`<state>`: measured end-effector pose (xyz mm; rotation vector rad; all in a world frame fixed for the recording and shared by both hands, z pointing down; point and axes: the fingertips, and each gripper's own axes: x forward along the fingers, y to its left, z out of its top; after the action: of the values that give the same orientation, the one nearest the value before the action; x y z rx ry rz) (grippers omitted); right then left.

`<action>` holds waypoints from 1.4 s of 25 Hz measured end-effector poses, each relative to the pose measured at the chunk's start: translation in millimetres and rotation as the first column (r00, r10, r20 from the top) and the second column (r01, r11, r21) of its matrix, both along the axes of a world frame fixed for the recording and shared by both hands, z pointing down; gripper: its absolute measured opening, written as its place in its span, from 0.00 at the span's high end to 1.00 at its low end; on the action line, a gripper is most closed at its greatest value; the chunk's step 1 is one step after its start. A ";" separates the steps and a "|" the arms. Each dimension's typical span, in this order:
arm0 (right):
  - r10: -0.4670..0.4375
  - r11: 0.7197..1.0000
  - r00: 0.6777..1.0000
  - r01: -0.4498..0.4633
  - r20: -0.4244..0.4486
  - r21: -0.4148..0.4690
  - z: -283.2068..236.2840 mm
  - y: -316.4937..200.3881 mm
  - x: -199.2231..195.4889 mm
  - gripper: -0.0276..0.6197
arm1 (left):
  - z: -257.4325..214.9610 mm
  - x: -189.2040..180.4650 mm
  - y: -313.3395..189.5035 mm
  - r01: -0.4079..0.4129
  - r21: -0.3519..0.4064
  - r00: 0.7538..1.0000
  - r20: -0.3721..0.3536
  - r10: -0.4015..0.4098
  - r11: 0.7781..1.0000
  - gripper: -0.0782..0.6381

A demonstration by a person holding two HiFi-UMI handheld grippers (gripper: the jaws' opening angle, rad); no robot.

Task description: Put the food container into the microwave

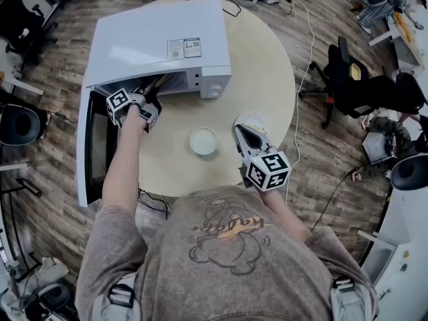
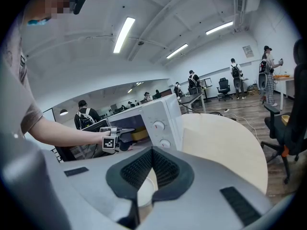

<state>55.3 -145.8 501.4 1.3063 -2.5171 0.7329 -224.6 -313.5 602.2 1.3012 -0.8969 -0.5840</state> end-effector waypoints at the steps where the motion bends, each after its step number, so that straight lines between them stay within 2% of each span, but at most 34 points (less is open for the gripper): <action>1: 0.000 1.000 1.000 0.000 0.000 -0.001 -0.1 -0.2 -0.2 0.96 | -1.9 1.8 0.4 -0.004 0.010 1.000 -0.004 0.004 1.000 0.48; 5: -0.004 1.000 1.000 0.004 0.002 -0.003 0.1 -0.7 -1.8 0.96 | -6.6 3.5 0.1 -0.003 0.060 1.000 -0.023 0.005 0.998 0.46; 8: -0.003 1.000 1.000 0.003 0.001 -0.005 0.8 -0.2 -1.0 0.96 | -11.0 10.5 2.1 -0.034 0.090 0.999 -0.018 0.036 0.995 0.46; 14: -0.005 1.000 1.000 0.005 0.002 -0.009 1.4 -1.5 -1.0 0.96 | -8.8 25.3 11.5 -0.149 0.094 0.986 0.094 0.140 0.984 0.47; 18: -0.006 1.000 1.000 0.006 0.006 -0.011 1.2 -2.1 -2.9 0.96 | -4.8 27.1 12.7 -0.166 0.080 0.981 0.118 0.156 0.983 0.52; 24: 0.001 1.000 1.000 0.000 0.006 -0.018 2.7 -2.4 -0.2 0.96 | -1.8 26.3 12.6 -0.175 0.081 0.975 0.156 0.161 0.981 0.54; 26: 0.002 1.000 1.000 -0.002 0.006 -0.020 2.9 -2.8 0.0 0.96 | -3.0 23.8 11.1 -0.153 0.086 0.980 0.141 0.140 0.984 0.54; 29: 0.003 1.000 1.000 -0.003 0.007 -0.020 3.0 -3.1 -1.1 0.96 | -5.1 19.8 8.4 -0.104 0.087 0.993 0.069 0.098 0.991 0.54; 35: 0.003 1.000 1.000 -0.002 0.010 -0.023 3.8 -3.5 -1.9 0.96 | 5.6 17.8 10.3 -0.091 0.009 0.995 -0.030 0.091 0.996 0.56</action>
<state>53.4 -149.3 505.2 1.3017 -2.5084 0.7684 -206.9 -303.2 607.7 1.3299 -0.8071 -0.5351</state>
